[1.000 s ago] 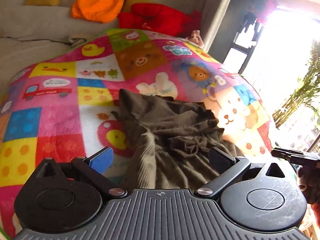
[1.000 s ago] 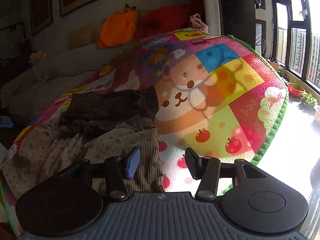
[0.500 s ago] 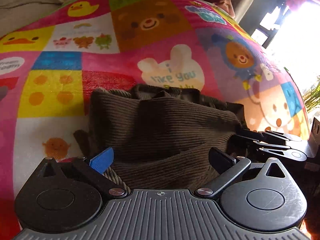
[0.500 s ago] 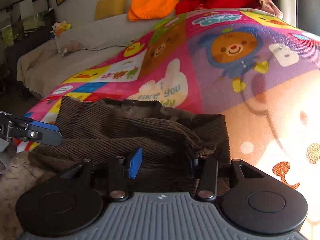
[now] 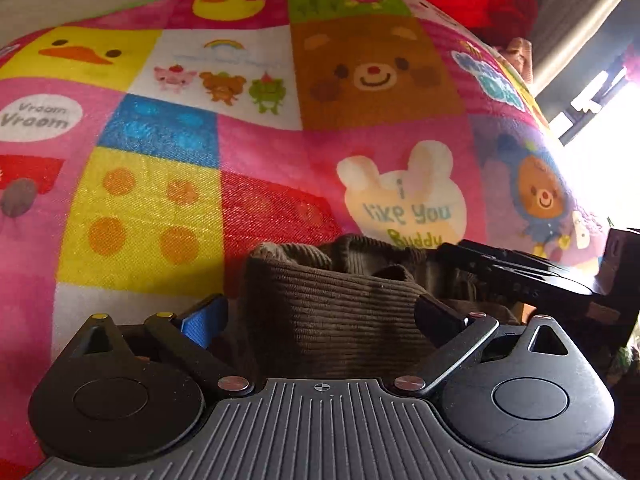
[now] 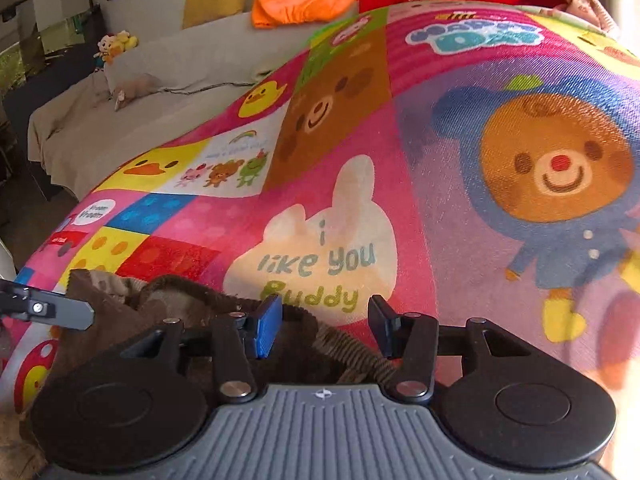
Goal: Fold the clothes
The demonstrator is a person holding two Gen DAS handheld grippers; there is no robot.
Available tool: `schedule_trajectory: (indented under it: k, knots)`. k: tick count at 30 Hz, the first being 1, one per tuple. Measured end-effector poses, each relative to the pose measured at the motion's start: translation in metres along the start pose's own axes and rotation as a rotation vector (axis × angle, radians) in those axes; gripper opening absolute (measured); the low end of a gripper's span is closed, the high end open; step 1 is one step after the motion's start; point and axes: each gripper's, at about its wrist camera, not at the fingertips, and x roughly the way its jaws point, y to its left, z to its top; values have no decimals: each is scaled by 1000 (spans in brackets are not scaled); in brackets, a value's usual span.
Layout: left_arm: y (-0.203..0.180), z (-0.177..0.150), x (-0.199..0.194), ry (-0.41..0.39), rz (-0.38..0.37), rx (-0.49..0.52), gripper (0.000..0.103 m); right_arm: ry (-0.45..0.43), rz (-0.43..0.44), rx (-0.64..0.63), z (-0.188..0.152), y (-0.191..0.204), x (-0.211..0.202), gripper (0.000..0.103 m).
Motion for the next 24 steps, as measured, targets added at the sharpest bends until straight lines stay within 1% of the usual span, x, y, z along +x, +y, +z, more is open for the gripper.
schedule_trajectory:
  k: [2, 3, 4, 5, 6, 7, 9, 11, 14, 15, 17, 18, 19, 20, 21, 24]
  knots:
    - [-6, -6, 2, -17, 7, 41, 83, 34, 15, 0, -3, 1, 13, 47]
    - [-10, -9, 1, -22, 13, 74, 67, 35, 17, -27, -6, 5, 12, 36]
    - [-12, -11, -1, -21, 9, 88, 48, 35, 18, -51, -10, 9, 9, 21]
    - [-13, -13, -3, -20, 2, 96, 40, 32, 16, -66, -15, 13, 0, 10]
    - [-14, -15, -10, -26, -17, 90, 25, 23, 14, -84, -20, 17, -11, 9]
    - [-15, -16, -18, -33, -39, 81, 17, -2, 16, -102, -24, 21, -27, 9]
    - [-23, -21, -45, -71, -91, 96, 17, -64, 42, -98, -32, 25, -69, 9]
    - [-35, -32, -77, -109, -142, 139, 16, -124, 75, -83, -41, 28, -118, 8]
    - [-47, -60, -123, -126, -228, 196, 16, -192, 115, -96, -63, 38, -186, 8]
    - [-49, -71, -135, -121, -244, 217, 16, -202, 127, -109, -75, 43, -206, 8]
    - [-51, -96, -154, -98, -274, 257, 26, -199, 145, -134, -101, 54, -234, 8]
    - [-47, -105, -161, -82, -283, 261, 47, -188, 152, -142, -115, 58, -243, 8]
    - [-42, -114, -167, -67, -291, 260, 75, -169, 157, -143, -128, 62, -247, 8]
    - [-37, -123, -173, -52, -298, 259, 87, -143, 161, -143, -142, 65, -249, 8]
    - [-31, -128, -178, -48, -303, 245, 95, -104, 162, -142, -160, 67, -247, 8]
    - [-9, -129, -190, -58, -287, 115, 95, -22, 150, -172, -200, 74, -236, 8]
